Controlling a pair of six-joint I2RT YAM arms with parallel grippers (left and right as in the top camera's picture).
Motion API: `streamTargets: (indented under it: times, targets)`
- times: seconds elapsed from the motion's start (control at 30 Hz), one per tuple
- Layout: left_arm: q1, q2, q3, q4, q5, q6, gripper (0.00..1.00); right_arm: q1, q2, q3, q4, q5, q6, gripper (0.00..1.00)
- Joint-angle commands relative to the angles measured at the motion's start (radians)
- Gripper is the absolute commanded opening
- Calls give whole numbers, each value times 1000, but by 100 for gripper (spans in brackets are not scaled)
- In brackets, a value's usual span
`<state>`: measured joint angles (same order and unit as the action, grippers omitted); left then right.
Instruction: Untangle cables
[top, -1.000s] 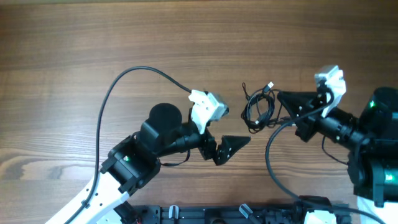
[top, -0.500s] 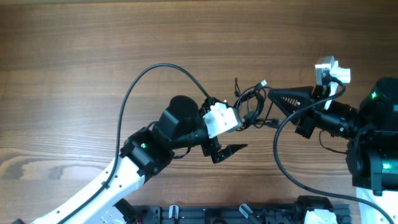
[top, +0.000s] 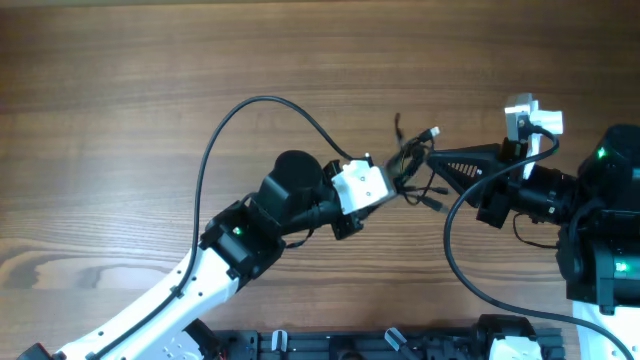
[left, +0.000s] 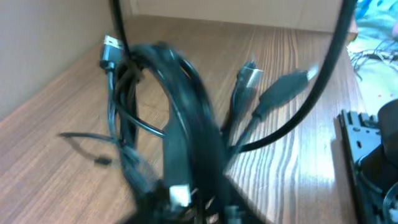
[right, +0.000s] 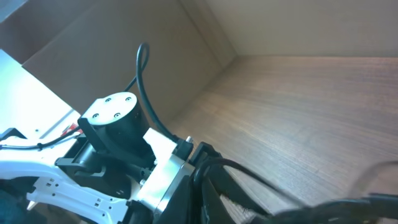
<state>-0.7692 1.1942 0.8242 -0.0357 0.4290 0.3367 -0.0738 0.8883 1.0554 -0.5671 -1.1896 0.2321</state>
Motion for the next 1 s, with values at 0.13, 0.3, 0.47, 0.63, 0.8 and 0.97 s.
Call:
streamTargets:
  times: [0.13, 0.3, 0.47, 0.63, 0.8, 0.97]
  targets:
    - [-15, 3, 13, 3, -12, 0, 4, -2, -2, 13, 7, -43, 7, 4]
    - [-13, 3, 13, 3, -164, -84, 4, -2, -2, 13, 5, -42, 5, 4]
    - [-13, 3, 13, 3, -390, -259, 4, -2, -2, 13, 2, -12, 3, 4]
    - [12, 2, 13, 3, -454, -410, 4, -2, -2, 13, -51, 98, 2, 4]
    - [63, -42, 13, 3, -442, -513, 4, -2, -2, 13, -161, 261, -60, 4]
    - [63, -122, 13, 2, -437, -513, 4, -2, 5, 13, -220, 321, -122, 12]
